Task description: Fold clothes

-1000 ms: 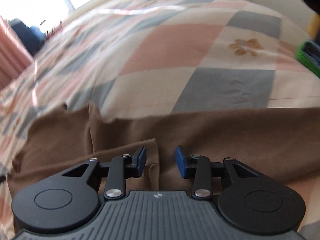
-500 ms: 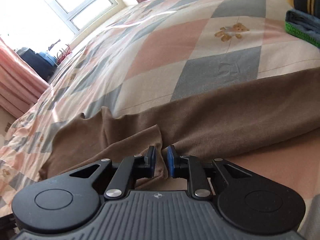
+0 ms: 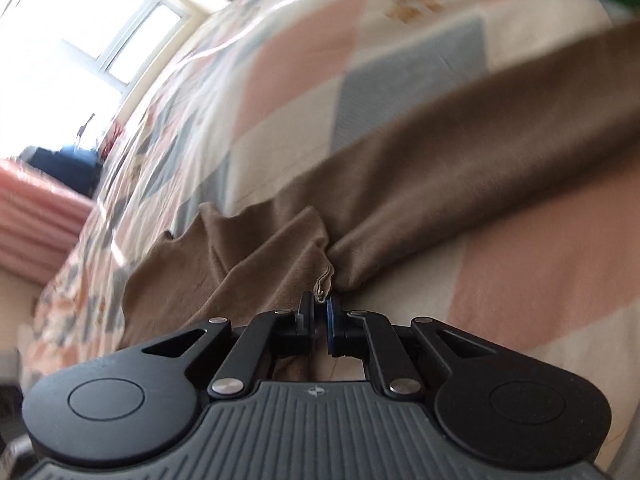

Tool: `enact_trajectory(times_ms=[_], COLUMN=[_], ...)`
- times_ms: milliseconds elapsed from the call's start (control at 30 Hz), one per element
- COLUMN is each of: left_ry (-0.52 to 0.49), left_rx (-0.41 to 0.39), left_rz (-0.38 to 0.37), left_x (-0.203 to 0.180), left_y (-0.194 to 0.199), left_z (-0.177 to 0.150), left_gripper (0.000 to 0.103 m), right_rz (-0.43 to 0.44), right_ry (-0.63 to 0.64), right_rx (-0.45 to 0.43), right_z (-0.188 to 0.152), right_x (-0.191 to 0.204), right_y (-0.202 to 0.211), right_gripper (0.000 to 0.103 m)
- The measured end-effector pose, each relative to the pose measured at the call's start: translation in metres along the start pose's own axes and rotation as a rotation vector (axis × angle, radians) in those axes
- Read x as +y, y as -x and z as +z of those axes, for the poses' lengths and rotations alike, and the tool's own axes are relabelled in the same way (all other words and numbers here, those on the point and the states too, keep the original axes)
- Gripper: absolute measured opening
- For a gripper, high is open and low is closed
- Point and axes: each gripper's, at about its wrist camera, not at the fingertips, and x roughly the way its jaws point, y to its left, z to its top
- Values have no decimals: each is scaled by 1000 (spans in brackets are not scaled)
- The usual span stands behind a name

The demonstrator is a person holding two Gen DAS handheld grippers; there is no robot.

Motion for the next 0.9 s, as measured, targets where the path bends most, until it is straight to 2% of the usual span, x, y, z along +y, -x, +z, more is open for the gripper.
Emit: enact_trajectory(times_ms=[67,167,267,333,433,533,600,633,700,833,900], left_ry=[-67,-131,-158,-98,36,179,252,268,281,281,261], left_rx=[10,49,26,-26,-93,-122,-117,-107,-89,-106,-109], left_rz=[3,-4,-7,-28,-16,4,28,39,20,-130,-187], left_x=[-8,-8,-3,12,47,88,109,115,120,105,88], left_y=[-17,-37,-23,4,48,87,105,110,115,97,74], left_z=[0,-7,-5,0,-2,-11,-20,-23,-23,-4,7], left_gripper=[20,21,21,22,23,23,23,23,23,23,23], right_rz=[-19,-32,-25,-15,30,93,74,53,23,83,92], right_ry=[65,58,126,232,476,709,788,810,812,760,733], right_rx=[-6,8,-29,-64,-86,-27,40,69,97,77,71], right_z=[0,-1,-2,-6,-23,-56,-76,-84,-90,-84,-78], right_x=[9,10,25,43,87,122,129,129,121,106,97], right_y=[0,-4,1,7,5,-14,-33,-42,-51,-29,-15], right_gripper=[8,8,8,8,8,8,8,10,22,45,47])
